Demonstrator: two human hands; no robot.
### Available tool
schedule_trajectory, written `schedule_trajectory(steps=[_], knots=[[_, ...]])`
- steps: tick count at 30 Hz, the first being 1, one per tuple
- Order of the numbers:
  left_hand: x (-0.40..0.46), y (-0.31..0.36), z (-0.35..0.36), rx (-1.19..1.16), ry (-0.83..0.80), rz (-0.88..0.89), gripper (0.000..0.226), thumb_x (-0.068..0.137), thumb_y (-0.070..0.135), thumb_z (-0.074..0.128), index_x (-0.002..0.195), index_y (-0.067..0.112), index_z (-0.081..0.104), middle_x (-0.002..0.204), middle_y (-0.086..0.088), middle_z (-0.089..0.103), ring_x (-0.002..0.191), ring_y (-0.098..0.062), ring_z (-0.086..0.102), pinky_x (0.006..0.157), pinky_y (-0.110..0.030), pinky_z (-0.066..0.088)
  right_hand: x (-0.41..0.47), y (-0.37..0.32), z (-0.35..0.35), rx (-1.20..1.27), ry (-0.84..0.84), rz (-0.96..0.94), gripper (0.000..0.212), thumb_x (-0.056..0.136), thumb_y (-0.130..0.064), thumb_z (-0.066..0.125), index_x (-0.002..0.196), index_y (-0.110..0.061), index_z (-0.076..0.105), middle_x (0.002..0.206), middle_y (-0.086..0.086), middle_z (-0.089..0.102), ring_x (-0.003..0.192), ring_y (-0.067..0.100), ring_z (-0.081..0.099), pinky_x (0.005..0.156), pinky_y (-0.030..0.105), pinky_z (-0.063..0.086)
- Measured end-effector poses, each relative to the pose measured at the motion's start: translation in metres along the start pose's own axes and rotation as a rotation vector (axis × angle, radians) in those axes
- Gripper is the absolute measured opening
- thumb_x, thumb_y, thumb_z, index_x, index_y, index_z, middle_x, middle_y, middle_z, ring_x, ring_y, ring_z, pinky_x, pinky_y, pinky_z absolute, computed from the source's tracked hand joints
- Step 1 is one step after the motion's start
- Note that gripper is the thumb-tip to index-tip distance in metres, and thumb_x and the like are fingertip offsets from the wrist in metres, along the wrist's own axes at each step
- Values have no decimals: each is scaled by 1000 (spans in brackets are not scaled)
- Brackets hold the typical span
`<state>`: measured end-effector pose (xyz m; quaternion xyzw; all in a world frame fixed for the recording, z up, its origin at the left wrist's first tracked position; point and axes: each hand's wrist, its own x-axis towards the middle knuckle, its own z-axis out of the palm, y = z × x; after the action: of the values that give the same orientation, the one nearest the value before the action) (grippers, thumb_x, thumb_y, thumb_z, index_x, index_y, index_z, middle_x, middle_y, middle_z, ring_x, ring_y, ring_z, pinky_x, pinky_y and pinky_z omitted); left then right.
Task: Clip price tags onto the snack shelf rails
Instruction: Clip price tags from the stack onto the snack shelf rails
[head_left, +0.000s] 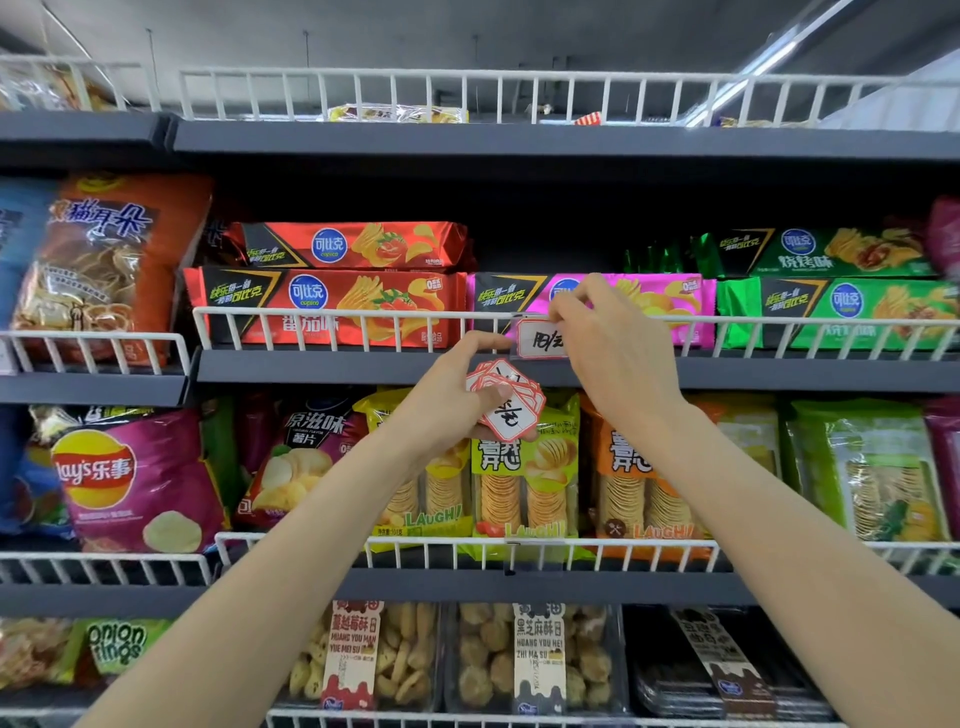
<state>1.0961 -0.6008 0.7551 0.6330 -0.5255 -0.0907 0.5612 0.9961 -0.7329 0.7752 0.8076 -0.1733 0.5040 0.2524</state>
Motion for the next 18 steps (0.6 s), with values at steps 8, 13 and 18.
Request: schedule_trajectory(steps=[8,13,18], knots=[[1,0,-1,-8,-12,-8,40,93,9,53,128,28,44,109,7,50,81,-11,67,62,-23,58,-1,-4,-6,-113,-11,-12,38,59,-5,84,91,-7,64,79,9,60,64,22,57,40,17,21],[2,-1,-2,-25,-17,-9,40,93,8,53,127,28,45,116,2,51,78,-11,68,60,-23,58,-5,-4,-2,-27,-31,25,31,72,-11,78,100,-11,62,89,7,59,72,20,58,39,17,25],[2,-1,-1,-13,-13,-6,40,93,8,53,128,28,45,120,2,47,81,-12,67,62,-24,59,-6,-5,-6,63,-33,84,24,88,-16,61,112,-10,61,108,8,57,94,22,57,50,26,42]])
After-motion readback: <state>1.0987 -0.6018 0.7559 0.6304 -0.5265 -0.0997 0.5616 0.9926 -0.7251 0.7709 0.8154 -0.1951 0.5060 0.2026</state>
